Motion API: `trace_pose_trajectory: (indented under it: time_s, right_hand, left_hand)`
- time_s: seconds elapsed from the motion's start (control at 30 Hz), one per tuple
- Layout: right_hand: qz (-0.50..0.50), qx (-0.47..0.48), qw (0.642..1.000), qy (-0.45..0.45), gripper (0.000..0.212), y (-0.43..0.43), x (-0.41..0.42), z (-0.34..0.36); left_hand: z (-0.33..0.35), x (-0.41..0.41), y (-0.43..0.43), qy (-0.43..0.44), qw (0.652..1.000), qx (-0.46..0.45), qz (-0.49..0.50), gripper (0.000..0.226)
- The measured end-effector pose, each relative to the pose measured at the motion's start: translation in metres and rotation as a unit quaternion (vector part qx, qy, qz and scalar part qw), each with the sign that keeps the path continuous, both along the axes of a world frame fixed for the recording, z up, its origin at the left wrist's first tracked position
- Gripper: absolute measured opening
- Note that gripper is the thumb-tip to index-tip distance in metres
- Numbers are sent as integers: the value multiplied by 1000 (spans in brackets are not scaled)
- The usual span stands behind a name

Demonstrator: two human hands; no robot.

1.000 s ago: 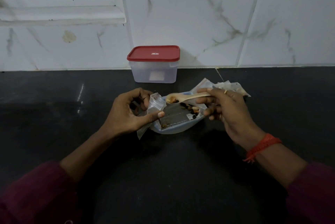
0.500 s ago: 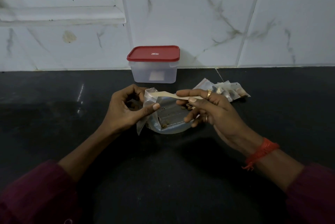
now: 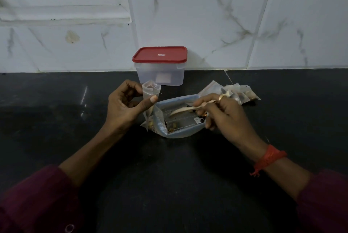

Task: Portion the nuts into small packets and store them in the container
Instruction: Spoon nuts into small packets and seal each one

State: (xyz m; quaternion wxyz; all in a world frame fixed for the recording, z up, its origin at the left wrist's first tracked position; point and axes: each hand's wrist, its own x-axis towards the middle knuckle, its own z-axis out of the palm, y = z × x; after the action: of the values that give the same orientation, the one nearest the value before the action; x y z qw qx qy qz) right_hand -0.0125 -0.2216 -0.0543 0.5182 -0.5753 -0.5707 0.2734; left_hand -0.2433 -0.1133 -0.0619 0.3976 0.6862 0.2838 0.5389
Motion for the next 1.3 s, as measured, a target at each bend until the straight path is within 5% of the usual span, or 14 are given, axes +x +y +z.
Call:
trace_pose_trajectory:
  time_s: [0.23,0.47,0.77,1.03,1.3]
  right_hand:
    - [152,-65,986,-29,25,-1,-4,-4]
    - [117,-54,986,-109,29,0,5,1]
    - [192,-139,971,28,26,3,-8,-6]
    - [141,-51,977,-150,27,2,-9,-2]
    - [196,-116,973,-45,26,0,-23,-1]
  left_hand:
    - [0,-2,3,-20,1000,5,23,35]
    - [0,-2,4,-13,999,-2,40,37]
    - [-2,-1,5,-13,999,-2,39,35]
    - [-3,-1,5,-5,999,-8,37,35]
    - [-7,7,-1,-54,997,-63,12,44]
